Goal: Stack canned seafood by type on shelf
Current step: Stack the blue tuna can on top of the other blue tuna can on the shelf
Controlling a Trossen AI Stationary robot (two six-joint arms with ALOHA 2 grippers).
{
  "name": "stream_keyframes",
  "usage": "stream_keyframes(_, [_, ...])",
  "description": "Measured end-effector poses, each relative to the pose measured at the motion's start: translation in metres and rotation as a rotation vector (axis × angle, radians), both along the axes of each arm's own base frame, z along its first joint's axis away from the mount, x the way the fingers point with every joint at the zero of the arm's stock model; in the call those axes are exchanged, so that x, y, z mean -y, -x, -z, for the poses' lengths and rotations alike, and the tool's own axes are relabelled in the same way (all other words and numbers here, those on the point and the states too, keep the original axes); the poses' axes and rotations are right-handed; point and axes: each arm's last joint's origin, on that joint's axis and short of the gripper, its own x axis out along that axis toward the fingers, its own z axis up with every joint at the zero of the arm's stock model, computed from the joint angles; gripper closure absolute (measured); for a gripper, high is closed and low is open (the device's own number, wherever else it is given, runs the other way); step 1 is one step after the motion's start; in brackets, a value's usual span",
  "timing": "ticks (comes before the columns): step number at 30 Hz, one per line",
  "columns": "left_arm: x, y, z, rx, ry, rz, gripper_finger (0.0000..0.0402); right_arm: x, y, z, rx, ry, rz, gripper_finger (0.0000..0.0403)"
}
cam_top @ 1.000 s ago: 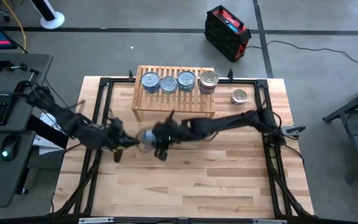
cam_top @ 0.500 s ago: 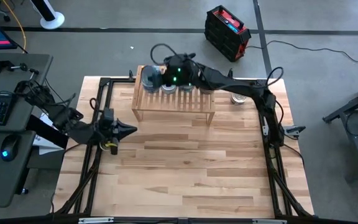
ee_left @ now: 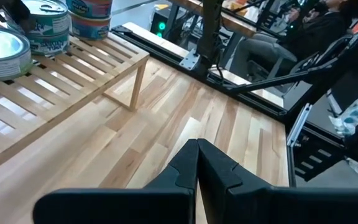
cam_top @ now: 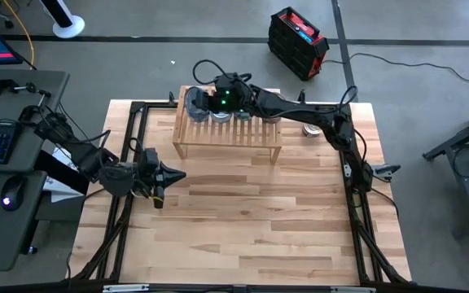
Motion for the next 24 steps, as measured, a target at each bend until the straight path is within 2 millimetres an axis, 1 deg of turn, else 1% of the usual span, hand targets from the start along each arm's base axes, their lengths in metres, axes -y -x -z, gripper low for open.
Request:
stream_keyframes(5, [0.0,0.0,-0.0002,0.007,0.025,-0.009,0.0401,-0.0019,-0.0008,0.0008,-0.008,0.016,0.06,0.0236])
stream_keyframes(8, [0.0,0.0,-0.0002,0.009,0.03,-0.011,0.0401,-0.0022,-0.0013,-0.0004,0.002,0.026,0.099,0.0216])
stream_keyframes(14, [0.0001,0.0,-0.0002,0.012,0.042,-0.015,0.0401,-0.0047,-0.0016,0.001,0.001,-0.02,0.08,0.0209])
stream_keyframes(20, [0.0,0.0001,-0.0002,0.011,0.042,-0.015,0.0401,-0.0056,-0.0014,0.0022,-0.05,0.088,0.014,0.0207])
stream_keyframes(24, [0.0,0.0001,-0.0002,0.012,0.045,-0.016,0.0401,-0.0055,-0.0014,0.0022,-0.059,0.112,0.002,0.0207])
